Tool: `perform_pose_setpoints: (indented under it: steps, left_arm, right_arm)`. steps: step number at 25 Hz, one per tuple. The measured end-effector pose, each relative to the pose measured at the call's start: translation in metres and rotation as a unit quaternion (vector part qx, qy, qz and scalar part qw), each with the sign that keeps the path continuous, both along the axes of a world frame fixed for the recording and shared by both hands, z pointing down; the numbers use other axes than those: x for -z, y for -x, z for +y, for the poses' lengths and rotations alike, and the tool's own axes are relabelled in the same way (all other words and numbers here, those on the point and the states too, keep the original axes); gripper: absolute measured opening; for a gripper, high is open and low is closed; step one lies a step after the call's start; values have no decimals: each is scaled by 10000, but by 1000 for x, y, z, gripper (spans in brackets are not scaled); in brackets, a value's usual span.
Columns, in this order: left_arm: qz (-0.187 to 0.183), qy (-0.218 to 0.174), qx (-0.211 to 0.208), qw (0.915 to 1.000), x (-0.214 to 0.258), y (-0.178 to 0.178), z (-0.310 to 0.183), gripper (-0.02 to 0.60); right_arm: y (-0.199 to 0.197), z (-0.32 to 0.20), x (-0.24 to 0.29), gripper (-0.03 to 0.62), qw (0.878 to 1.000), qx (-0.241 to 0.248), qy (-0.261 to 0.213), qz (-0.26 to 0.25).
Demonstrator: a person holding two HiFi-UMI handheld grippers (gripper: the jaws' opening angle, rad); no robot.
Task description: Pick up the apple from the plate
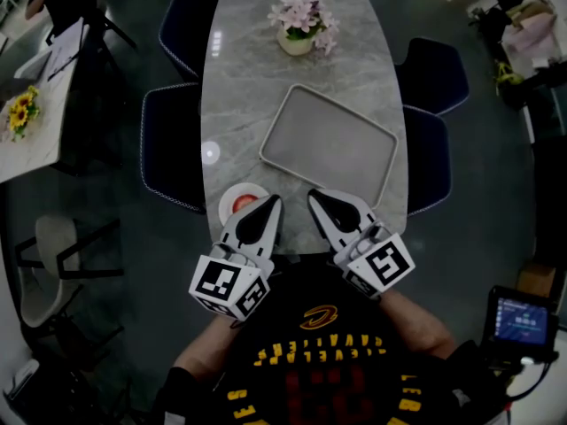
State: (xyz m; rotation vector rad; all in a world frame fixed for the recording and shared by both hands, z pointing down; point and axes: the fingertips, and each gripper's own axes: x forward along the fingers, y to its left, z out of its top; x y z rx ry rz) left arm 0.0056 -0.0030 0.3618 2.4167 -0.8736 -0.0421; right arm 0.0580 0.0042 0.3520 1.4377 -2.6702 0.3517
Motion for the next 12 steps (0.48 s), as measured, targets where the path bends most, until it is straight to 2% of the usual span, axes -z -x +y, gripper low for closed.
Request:
perform_pose_setpoints:
  steps: [6, 12]
  left_arm:
    - [-24, 2, -5, 10000, -1, 0, 1, 0]
    - [-40, -10, 35, 10000, -1, 3, 1, 0]
  right_arm:
    - [1, 0, 2, 5, 9999, -68, 120, -99]
    - [1, 1, -1, 5, 10000, 0, 50, 1]
